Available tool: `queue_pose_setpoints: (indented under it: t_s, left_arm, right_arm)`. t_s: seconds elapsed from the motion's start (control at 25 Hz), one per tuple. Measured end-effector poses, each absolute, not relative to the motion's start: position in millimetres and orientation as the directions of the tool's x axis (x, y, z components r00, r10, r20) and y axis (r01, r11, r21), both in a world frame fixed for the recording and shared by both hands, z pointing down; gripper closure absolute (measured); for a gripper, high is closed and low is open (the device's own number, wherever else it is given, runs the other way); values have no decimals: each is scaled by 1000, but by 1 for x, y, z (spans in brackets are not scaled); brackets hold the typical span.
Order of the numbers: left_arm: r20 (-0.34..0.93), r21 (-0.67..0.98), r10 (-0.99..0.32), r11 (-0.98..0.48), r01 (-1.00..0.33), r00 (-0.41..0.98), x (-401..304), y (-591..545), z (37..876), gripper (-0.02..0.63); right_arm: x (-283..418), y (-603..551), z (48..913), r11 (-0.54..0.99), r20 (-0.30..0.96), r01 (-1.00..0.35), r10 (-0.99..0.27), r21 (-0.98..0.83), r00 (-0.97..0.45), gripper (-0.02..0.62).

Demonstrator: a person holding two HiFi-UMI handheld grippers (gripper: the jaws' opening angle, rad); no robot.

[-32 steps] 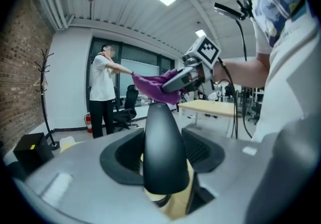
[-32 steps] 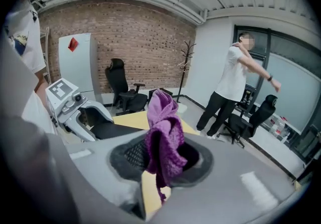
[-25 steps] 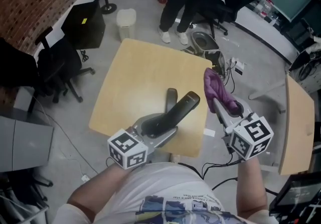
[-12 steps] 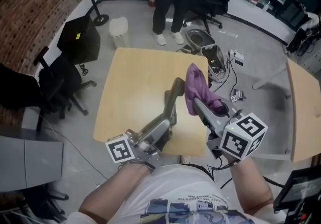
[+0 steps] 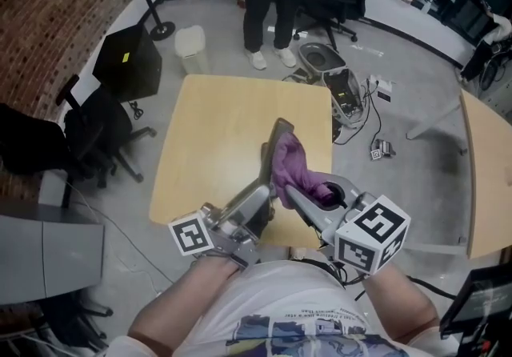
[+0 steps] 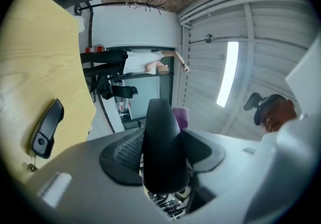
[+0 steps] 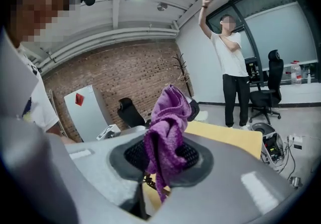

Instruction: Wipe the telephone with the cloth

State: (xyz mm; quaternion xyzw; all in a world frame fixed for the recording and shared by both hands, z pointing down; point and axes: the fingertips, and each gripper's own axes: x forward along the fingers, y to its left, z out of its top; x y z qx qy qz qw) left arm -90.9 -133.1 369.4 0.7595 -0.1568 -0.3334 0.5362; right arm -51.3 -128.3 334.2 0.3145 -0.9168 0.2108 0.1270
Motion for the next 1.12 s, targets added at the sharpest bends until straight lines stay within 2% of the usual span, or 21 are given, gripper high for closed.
queue_pose_setpoints:
  t_s: [0.6,0.68,0.96,1.12]
  left_arm:
    - [-441,893,-630,-379,243,640,-93,-146,352,360]
    - [-463,882,-623,-396,257,630,-95,-146,347,360]
    - [-500,861,-595,-418,290,629,-85,-138,337,359]
    - [-519,852,-583,-416,319,625,-79,-131,334,359]
  right_arm:
    - [-54,-82,337,806,376,-485,-357,-339,-855,511]
    - [-46,-87,332,794,354,-491,-372,-358,-858,511]
    - [-3,-145,318,695,305,-622,-542,-361,-783,511]
    - [-2,-157,319,663,282,-622,-556,-417,-782,511]
